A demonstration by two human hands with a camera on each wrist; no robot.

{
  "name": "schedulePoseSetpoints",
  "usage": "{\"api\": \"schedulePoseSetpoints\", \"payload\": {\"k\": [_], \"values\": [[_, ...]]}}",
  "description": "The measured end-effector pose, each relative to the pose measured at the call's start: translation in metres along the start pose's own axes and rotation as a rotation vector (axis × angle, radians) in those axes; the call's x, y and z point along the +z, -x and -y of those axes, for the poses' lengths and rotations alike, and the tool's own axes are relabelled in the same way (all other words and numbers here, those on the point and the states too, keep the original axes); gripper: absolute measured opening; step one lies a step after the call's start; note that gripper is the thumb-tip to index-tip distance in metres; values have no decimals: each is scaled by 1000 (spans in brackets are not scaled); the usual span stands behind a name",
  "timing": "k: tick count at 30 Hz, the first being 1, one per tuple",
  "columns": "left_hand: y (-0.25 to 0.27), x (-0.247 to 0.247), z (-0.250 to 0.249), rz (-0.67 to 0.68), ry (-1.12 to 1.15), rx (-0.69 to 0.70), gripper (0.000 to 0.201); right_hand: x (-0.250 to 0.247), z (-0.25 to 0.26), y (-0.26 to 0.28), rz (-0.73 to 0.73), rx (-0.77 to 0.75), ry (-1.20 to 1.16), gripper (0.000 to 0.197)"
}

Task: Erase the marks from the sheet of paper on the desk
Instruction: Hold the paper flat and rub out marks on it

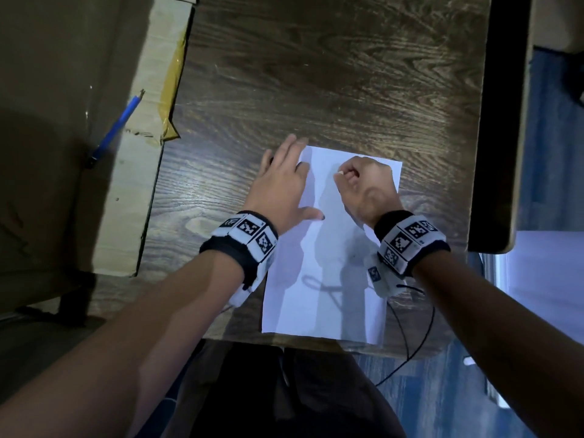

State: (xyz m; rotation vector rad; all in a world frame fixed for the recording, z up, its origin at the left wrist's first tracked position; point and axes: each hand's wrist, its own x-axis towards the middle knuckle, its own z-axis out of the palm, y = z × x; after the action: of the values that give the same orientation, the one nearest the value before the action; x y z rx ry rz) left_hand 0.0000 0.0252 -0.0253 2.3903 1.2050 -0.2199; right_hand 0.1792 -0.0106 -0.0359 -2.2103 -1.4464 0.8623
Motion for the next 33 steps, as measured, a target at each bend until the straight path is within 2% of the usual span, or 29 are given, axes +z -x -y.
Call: {"api": "schedulePoseSetpoints", "payload": {"k": [1,3,6,10,13,15,18,22,24,28,33], "values": [[-6,4,-1,16,15,16,104,1,-2,4,27,-64,8,12],[-11,14,1,90,39,21,121,1,1,9,105,-177,65,12],[-10,24,7,114,49,29,140,-1,10,-3,182,-290,213,13],[-11,25,12,114,41,42,145,-2,14,-19,186,-374,251,14],[-10,27,13,108,46,43,145,3,2,7,193,-400,281,18],[-9,28,12,106,29,47,147,3,0,25,250,-442,278,17],[-10,28,9,109,0,40,150,0,12,9,276,-446,332,16],[-10,26,7,112,-3,29,151,1,24,-19,134,-378,299,16],[-10,27,7,107,-7,24,151,5,15,-4,131,-340,290,17],[-9,27,7,110,-2,16,151,2,6,23,201,-382,260,14],[-10,25,6,126,-4,12,153,2,26,-21,127,-336,292,17]]}}
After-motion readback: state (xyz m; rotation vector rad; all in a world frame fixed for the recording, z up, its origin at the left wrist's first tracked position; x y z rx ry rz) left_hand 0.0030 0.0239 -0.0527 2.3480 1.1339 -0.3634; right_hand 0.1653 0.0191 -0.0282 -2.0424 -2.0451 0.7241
